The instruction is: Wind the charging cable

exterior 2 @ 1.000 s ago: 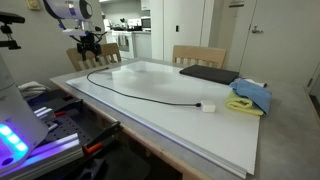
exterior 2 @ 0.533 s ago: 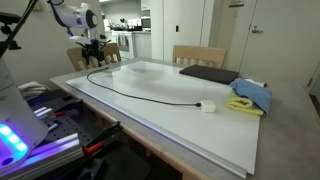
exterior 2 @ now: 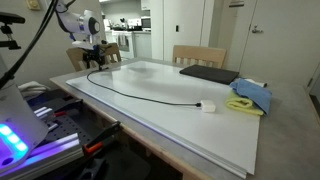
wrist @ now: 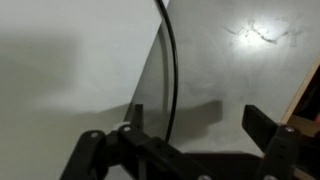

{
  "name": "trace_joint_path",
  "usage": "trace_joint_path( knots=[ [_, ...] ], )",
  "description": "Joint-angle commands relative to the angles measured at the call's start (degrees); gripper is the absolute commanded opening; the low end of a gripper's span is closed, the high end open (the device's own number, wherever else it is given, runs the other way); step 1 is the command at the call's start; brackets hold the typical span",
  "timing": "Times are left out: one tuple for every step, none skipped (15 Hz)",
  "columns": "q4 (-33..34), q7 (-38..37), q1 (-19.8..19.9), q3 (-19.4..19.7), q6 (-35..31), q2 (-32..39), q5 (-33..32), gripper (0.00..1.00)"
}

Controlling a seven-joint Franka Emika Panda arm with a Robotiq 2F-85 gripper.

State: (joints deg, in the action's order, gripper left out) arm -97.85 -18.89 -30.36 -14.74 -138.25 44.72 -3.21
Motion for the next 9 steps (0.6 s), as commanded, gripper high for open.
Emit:
trace_joint_path(
  knots=[
    [3.64,1.44,-1.19,0.84,1.85,2.48,0.40,1.00],
    [3.92,1.24,-1.47,1.19,2.01,2.65,0.18,1.00],
    [4.18,1.20,-1.66,1.46,2.00,2.86,0.06,1.00],
    [4.41,1.18,-1.70,1.65,2.04,2.92,0.13,0.75],
    [4.63,1.17,-1.76,1.85,1.98,3.06,0.11,0.73],
    [4.83,1.15,-1.65,2.02,2.39,2.83,0.10,0.67],
    [4.94,1.11,-1.61,2.22,2.47,2.74,0.02,0.58],
    [4.86,0.54,-1.77,2.75,2.45,2.52,-0.20,0.52],
    [4.99,0.71,-1.62,2.83,2.83,2.42,-0.14,0.44]
  ],
)
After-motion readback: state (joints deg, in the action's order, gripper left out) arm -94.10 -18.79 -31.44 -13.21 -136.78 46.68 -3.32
